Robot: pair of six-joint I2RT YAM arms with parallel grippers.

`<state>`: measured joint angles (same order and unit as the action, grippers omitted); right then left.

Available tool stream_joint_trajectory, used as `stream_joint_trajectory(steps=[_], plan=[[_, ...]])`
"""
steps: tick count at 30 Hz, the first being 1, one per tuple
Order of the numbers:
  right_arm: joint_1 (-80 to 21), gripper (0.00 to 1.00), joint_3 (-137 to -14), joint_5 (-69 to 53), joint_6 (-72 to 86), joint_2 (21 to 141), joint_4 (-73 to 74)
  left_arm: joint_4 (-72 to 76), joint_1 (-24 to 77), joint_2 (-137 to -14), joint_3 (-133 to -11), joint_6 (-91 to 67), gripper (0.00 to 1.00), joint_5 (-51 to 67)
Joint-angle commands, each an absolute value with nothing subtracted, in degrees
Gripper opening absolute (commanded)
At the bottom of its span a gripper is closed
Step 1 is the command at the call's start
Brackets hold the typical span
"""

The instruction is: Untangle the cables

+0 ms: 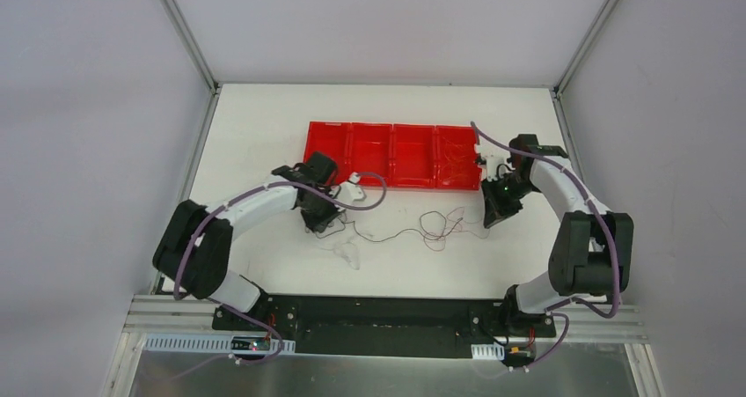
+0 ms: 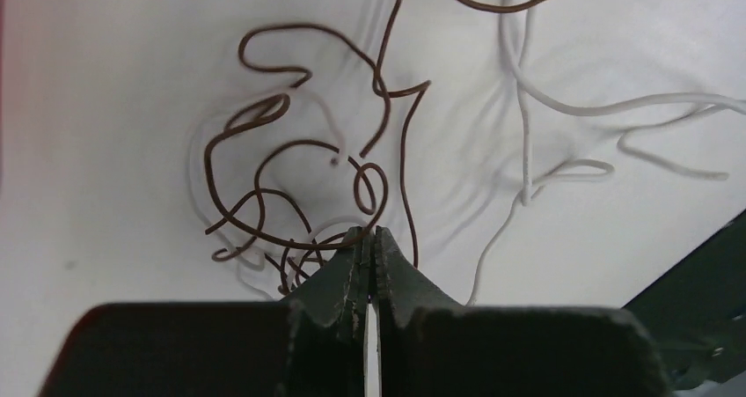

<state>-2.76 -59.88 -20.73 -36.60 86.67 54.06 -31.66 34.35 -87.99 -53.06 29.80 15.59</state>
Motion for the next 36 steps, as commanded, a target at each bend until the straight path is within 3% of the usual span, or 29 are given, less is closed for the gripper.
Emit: stream_joint_trajectory(steps=[1, 8, 19, 29, 36], plan=[[2.52, 0.00, -65.11, -19.57, -42.38, 82.97, 62.03, -38.13, 25.05, -80.73, -47.50, 41.76, 0.00, 12.57], [10.44, 0.00, -80.05, -19.65, -46.21, 82.75, 68.75, -39.13, 14.37, -79.71, -44.85, 48.29, 0.00, 12.93], [23.39, 0.00, -103.59, -21.28, -52.14, 87.80, 76.94, -38.50, 5.68, -84.54, -44.43, 53.66, 0.00, 13.75], [32.65, 0.00, -121.68, -22.79, -49.10, 94.34, 74.10, -37.35, 0.36, -86.88, -42.71, 59.76, 0.00, 12.19], [36.62, 0.00, -125.23, -21.03, -45.97, 96.59, 67.87, -35.86, -4.39, -88.85, -42.03, 63.00, 0.00, 10.77]])
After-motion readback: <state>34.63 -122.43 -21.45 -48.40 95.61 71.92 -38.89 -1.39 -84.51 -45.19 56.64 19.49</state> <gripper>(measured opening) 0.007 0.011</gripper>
